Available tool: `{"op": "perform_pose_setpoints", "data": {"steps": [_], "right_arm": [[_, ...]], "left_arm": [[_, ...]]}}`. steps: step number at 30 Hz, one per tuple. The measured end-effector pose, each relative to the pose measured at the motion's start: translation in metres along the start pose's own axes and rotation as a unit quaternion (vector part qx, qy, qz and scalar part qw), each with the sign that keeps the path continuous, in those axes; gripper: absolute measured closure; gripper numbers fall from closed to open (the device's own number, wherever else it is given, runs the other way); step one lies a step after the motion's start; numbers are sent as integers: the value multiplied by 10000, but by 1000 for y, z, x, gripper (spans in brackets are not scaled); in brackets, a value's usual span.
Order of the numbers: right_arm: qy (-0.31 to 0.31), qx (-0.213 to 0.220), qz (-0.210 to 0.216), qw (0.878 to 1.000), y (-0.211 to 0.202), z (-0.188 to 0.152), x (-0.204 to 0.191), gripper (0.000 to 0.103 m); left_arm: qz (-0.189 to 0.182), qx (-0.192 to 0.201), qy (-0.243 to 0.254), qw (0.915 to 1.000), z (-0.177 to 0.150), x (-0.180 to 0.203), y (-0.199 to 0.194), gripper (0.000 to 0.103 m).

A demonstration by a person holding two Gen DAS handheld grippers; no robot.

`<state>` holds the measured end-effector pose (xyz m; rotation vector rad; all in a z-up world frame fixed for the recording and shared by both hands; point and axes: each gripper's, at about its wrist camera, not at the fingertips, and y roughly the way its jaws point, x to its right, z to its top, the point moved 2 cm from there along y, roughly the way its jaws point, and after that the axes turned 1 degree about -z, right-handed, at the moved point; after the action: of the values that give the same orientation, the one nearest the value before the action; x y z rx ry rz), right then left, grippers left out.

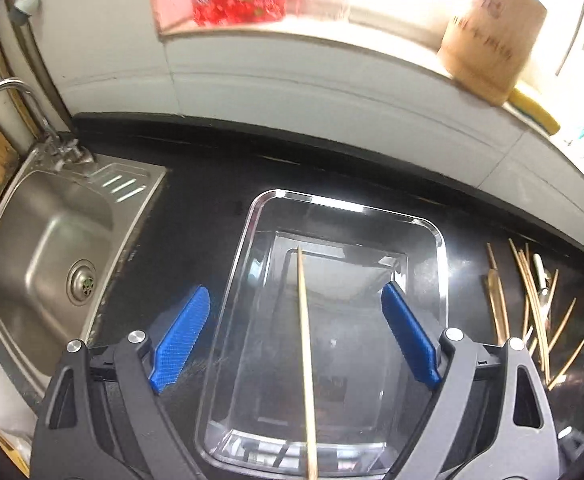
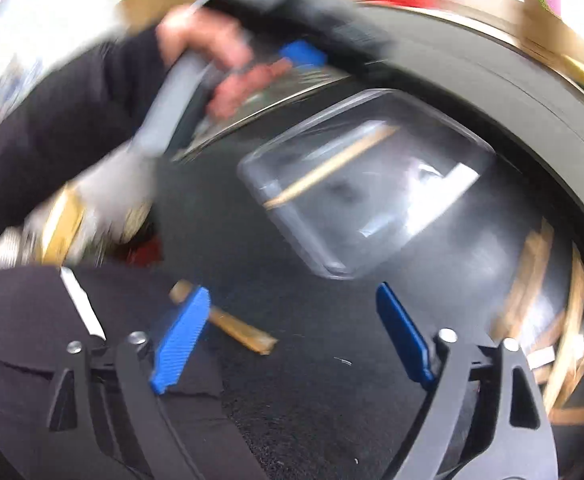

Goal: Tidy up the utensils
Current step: 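Carry the chopstick in the left tool to the clear tray while the right tool lifts the wooden spoon, then open the left tool over the tray while the right tool drops the wooden spoon in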

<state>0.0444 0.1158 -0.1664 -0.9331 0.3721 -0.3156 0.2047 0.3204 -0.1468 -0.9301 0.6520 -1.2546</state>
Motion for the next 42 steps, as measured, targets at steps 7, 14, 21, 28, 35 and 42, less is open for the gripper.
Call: {"op": "perform_pose_setpoints", "data": {"steps": [7, 14, 21, 28, 35, 42], "right_arm": [[-1959, -1055, 654, 9727, 86, -16, -74, 48], [-2470, -1249, 314, 9604, 125, -35, -91, 77], [-1459, -892, 160, 9851, 84, -25, -68, 93], [446, 50, -208, 9988, -11, 22, 1, 93], [1891, 23, -578, 9803, 28, 74, 71, 93], [2030, -538, -880, 9737, 82, 112, 107, 84]], "left_arm": [[-171, 257, -401, 9987, -22, -22, -45, 17], [-98, 102, -737, 9972, -59, -48, -52, 17], [27, -10, -790, 9969, -63, -53, -69, 17], [134, 348, -578, 9976, -50, -35, -108, 17], [193, 671, -413, 9967, -37, -27, -131, 17], [277, 523, -744, 9955, -38, -44, -111, 17]]}}
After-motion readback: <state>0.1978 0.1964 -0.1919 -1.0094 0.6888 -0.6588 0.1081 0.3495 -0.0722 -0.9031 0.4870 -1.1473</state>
